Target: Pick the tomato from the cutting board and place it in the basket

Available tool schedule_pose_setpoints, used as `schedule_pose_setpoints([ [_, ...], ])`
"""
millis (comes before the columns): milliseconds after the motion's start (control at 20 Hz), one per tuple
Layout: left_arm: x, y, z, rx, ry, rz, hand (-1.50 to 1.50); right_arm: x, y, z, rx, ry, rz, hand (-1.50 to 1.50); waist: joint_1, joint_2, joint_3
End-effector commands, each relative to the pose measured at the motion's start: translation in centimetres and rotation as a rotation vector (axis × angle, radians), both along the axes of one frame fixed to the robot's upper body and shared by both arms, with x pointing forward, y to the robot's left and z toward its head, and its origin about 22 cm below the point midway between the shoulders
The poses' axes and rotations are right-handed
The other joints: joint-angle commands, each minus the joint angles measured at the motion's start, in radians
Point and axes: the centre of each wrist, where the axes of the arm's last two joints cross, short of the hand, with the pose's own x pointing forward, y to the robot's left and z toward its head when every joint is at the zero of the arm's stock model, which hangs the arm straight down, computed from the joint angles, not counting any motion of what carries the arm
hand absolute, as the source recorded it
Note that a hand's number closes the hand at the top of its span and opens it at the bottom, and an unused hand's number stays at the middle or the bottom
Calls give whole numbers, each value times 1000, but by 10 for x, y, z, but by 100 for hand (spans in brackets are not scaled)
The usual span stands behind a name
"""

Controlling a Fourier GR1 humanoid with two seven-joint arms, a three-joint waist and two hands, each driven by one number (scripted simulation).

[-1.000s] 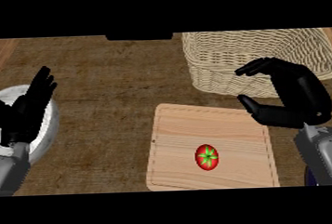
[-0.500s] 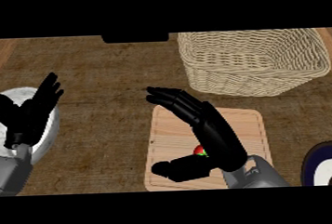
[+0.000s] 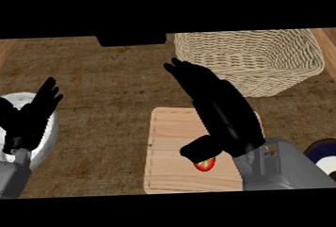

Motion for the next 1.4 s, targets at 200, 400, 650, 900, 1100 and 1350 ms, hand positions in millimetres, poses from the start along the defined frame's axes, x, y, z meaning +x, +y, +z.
schedule_pose_setpoints([
  [200,1,-6,0,-14,15,3,0,-2,-19,87,-264,145,-123,-150,6,11,3],
  [400,-6,1,-4,-9,17,8,0,2,-37,88,-295,304,-66,-150,3,10,4],
  [650,1,8,8,-4,7,3,0,-13,-77,99,-221,361,-8,-150,-5,13,5],
  [900,-3,3,1,-7,-8,0,0,-45,-103,93,-107,367,-14,-150,9,16,5],
  [1100,-9,4,0,-10,0,-12,0,-68,-119,82,-6,306,-36,-150,18,19,5],
  [1350,-15,2,-3,3,-1,-13,0,-79,-117,28,-2,317,-21,-150,24,21,7],
])
